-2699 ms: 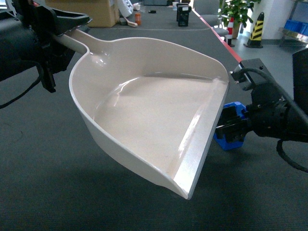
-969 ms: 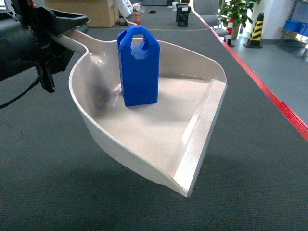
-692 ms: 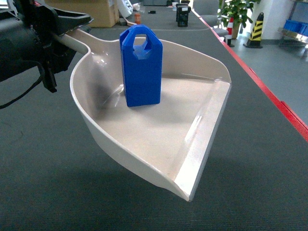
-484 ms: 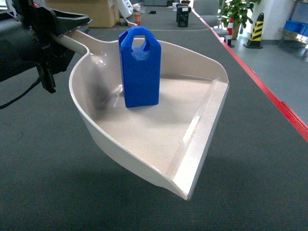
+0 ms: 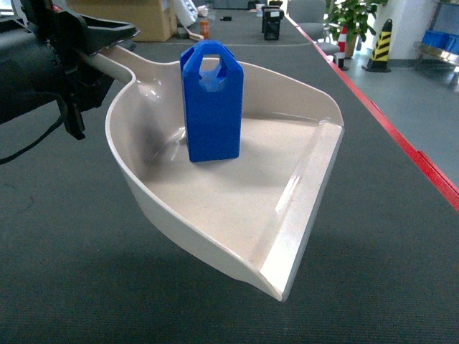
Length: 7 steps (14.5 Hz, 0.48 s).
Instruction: Place part in tray to right shelf
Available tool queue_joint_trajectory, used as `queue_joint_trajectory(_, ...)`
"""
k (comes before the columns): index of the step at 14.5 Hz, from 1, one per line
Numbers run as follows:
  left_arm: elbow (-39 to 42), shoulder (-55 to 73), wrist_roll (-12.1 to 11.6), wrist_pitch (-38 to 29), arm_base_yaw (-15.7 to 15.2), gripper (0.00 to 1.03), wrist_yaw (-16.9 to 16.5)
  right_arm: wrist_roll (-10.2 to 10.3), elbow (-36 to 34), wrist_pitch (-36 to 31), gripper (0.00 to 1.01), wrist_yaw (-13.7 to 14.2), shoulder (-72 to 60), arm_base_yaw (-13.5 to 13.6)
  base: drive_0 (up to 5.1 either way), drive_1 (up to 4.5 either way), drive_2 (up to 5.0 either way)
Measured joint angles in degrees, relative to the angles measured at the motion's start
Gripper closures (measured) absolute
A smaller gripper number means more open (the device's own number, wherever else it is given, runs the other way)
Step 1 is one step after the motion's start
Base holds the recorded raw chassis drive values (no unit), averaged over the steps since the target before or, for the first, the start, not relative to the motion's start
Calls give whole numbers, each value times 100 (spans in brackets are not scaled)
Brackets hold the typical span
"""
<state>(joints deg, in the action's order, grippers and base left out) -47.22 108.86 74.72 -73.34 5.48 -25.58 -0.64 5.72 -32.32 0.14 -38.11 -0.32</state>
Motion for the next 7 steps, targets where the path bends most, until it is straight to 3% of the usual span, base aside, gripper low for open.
queue_joint_trajectory(2,0,0,0,-2,0,91,0,0,0,24,60,0,-4,0,0,0,0)
queue_joint_trajectory(7,0,0,-13,2,-33,91,11,11,0,20,1,-17,-4,31,486,-249,-249)
